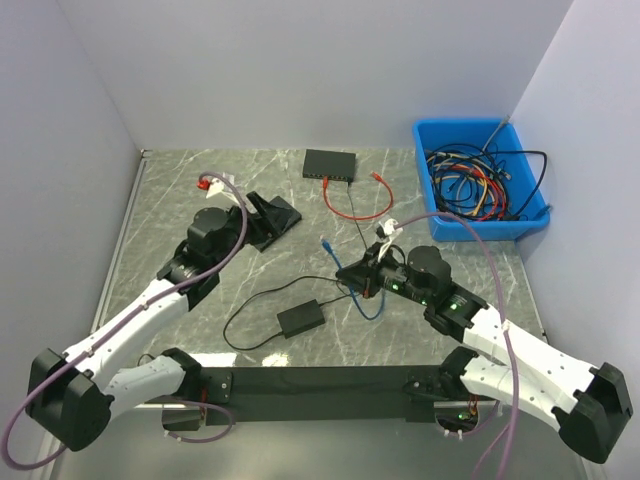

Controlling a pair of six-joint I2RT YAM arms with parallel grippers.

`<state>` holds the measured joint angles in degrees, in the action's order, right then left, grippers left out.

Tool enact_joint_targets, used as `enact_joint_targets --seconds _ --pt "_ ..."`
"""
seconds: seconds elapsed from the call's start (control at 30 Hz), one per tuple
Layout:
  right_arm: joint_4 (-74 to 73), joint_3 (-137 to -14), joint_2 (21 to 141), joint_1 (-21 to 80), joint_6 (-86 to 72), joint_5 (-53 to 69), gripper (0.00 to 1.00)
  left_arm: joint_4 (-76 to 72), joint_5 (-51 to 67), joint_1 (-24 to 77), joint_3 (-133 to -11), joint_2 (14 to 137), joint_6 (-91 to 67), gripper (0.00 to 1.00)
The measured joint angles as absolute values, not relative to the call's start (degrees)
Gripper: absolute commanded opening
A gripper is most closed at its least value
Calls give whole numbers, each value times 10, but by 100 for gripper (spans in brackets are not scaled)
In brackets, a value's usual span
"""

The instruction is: Insert the plug into the switch port

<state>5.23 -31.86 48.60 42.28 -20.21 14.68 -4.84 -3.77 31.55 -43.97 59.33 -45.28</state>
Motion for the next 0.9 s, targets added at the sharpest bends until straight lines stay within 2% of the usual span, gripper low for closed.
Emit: enact_joint_targets --seconds 0.3,0.47,0.8,0.9 --pt "82 -314 462 430 -194 226 0 -203 131 295 -392 584 -488 73" --pt "100 -314 469 430 -194 239 0 -258 173 295 -382 589 -508 71" --pt "140 -314 481 430 -205 249 0 -309 222 295 -375 601 -539 56" --pt "149 -314 487 430 -207 250 0 -314 231 295 -375 606 -545 55"
